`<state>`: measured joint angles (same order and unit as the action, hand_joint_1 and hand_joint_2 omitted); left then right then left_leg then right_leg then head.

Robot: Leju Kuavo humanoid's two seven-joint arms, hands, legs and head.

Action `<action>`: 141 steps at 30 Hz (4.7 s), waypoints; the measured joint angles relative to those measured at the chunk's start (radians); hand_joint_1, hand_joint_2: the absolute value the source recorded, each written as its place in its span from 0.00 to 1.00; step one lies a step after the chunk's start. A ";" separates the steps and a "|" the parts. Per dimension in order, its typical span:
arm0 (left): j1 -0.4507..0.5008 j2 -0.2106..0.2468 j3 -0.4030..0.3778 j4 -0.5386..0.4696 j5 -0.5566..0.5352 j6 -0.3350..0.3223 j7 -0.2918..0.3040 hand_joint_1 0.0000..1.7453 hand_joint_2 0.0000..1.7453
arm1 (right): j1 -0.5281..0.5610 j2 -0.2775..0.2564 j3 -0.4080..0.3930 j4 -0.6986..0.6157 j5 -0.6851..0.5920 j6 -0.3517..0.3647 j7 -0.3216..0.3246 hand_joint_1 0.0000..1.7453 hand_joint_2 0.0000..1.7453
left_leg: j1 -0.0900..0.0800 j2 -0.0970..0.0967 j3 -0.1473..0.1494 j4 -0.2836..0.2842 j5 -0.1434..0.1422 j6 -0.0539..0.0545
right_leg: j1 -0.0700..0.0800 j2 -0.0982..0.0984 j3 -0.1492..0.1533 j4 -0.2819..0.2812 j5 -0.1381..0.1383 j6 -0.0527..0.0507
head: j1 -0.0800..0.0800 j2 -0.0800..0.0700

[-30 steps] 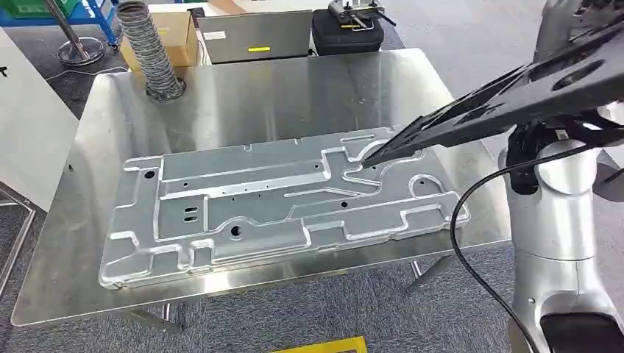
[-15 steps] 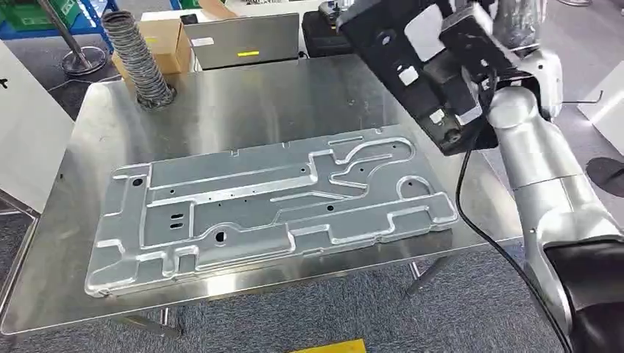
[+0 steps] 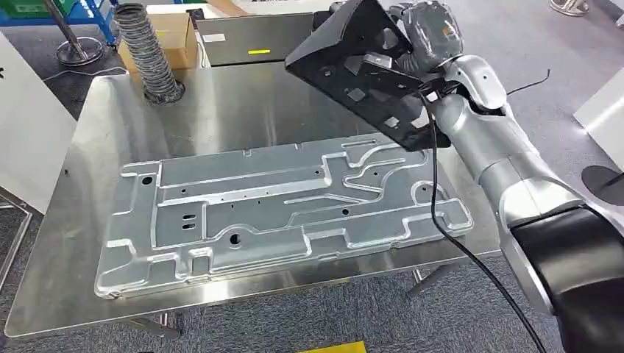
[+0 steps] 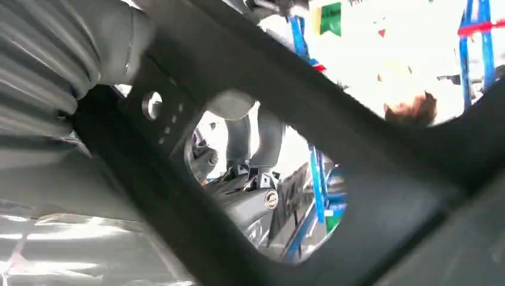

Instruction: Take the parts from the cabinet and place them on the table.

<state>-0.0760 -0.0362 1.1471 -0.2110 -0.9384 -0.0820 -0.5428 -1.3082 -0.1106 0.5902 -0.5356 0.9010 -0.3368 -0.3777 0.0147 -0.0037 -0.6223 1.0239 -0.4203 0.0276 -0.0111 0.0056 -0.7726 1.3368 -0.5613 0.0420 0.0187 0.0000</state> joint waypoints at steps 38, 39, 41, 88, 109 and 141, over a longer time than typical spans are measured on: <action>-0.013 -0.052 -0.001 0.001 -0.035 0.022 0.015 0.00 0.00 | 0.142 0.315 0.170 0.147 -0.025 0.138 -0.054 0.00 0.00 | 0.003 0.000 0.005 -0.001 -0.007 -0.030 | 0.034 -0.005 0.150 -0.318 0.134 -0.067 | 0.002 0.000; -0.013 -0.055 -0.001 0.001 -0.035 0.022 0.015 0.00 0.00 | 0.143 0.319 0.171 0.149 -0.029 0.141 -0.055 0.00 0.00 | 0.001 -0.001 0.010 -0.008 -0.004 -0.035 | 0.032 -0.005 0.155 -0.330 0.139 -0.069 | 0.000 0.000; -0.012 -0.055 0.000 0.001 -0.034 0.027 0.015 0.00 0.00 | 0.146 0.324 0.171 0.151 -0.040 0.145 -0.059 0.00 0.00 | -0.002 0.000 -0.003 0.030 -0.035 -0.043 | 0.017 -0.008 0.174 -0.360 0.153 -0.069 | 0.000 0.000; -0.038 -0.055 -0.004 0.001 -0.063 0.030 0.055 0.00 0.00 | -0.015 0.244 0.482 0.238 0.302 0.168 0.141 0.00 0.00 | 0.008 -0.001 0.018 -0.001 -0.008 -0.014 | 0.007 -0.003 0.109 -0.196 0.053 -0.013 | 0.018 0.000; 0.015 -0.062 0.031 0.001 0.005 0.018 -0.011 0.00 0.00 | 0.734 0.078 -0.521 -0.911 -0.603 -0.362 -0.316 0.00 0.00 | 0.006 -0.001 -0.032 0.160 -0.074 -0.049 | 0.015 -0.027 0.196 -0.352 0.132 -0.058 | 0.006 0.000; 0.020 -0.051 0.104 0.001 -0.023 0.025 -0.008 0.00 0.00 | 1.576 0.170 -0.876 -1.422 -0.735 -0.238 -0.317 0.00 0.00 | -0.004 0.001 0.174 -0.008 -0.132 -0.029 | 0.011 -0.005 0.123 -0.331 0.181 -0.054 | 0.005 0.000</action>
<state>-0.0563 -0.0874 1.2512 -0.2102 -0.9613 -0.0572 -0.5505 0.2679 0.0592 -0.2858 -1.9572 0.1662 -0.5750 -0.6943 0.0109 -0.0031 -0.4486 1.0160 -0.5522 -0.0011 0.0000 0.0009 -0.6492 1.0055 -0.3802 -0.0121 0.0233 0.0000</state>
